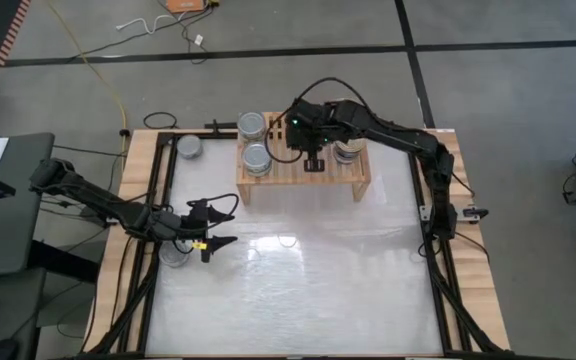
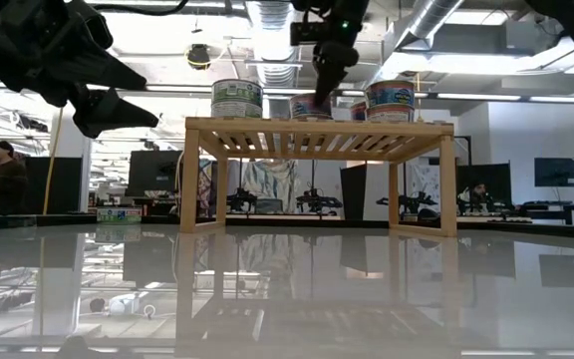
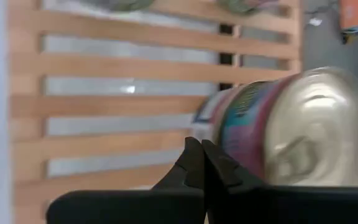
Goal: Stack canned seafood by type on shelf
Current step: Adjust the stacked green tuna cans on the shelf
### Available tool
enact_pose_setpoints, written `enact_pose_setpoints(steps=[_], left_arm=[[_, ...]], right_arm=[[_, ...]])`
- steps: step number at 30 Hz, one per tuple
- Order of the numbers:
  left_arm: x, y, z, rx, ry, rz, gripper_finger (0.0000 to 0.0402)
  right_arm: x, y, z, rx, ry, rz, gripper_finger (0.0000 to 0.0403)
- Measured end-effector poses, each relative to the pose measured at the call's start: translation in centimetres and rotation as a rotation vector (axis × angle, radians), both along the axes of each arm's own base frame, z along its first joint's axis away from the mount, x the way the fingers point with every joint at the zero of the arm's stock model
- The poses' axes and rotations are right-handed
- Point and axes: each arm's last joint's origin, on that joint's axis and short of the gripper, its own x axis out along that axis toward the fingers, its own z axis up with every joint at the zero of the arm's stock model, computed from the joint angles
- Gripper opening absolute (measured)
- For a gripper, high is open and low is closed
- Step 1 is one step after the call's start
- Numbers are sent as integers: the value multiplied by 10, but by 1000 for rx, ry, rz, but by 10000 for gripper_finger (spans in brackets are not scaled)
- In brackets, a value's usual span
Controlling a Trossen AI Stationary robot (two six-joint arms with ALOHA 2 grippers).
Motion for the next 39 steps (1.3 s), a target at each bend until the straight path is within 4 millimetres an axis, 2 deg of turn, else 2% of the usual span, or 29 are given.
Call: enact_pose_setpoints(steps=[7, 12, 19, 23, 27, 31, 34, 39], left_arm=[[0, 0, 0, -31, -5, 6, 320], [0, 0, 0, -14, -2, 3, 320], [0, 0, 1, -164, -30, 33, 320], [0, 0, 4, -184, -58, 31, 320], [-2, 3, 11, -234, -100, 122, 320], [-8, 7, 36, -173, -150, 172, 320], [-17, 16, 67, -117, -183, 256, 320], [-33, 35, 121, 34, -134, 364, 320]], right_arm=[[0, -16, 4, -93, -42, -72, 16], [-1, -16, 4, -112, -35, -97, 16], [0, 6, 11, -85, -65, -92, 16], [-9, 24, 24, -47, -99, -124, 16], [-21, 39, 35, 26, -131, -159, 16], [-29, 48, 40, 75, -132, -199, 16], [-31, 53, 39, 96, -113, -224, 16], [-29, 64, 37, 111, -96, -221, 16]])
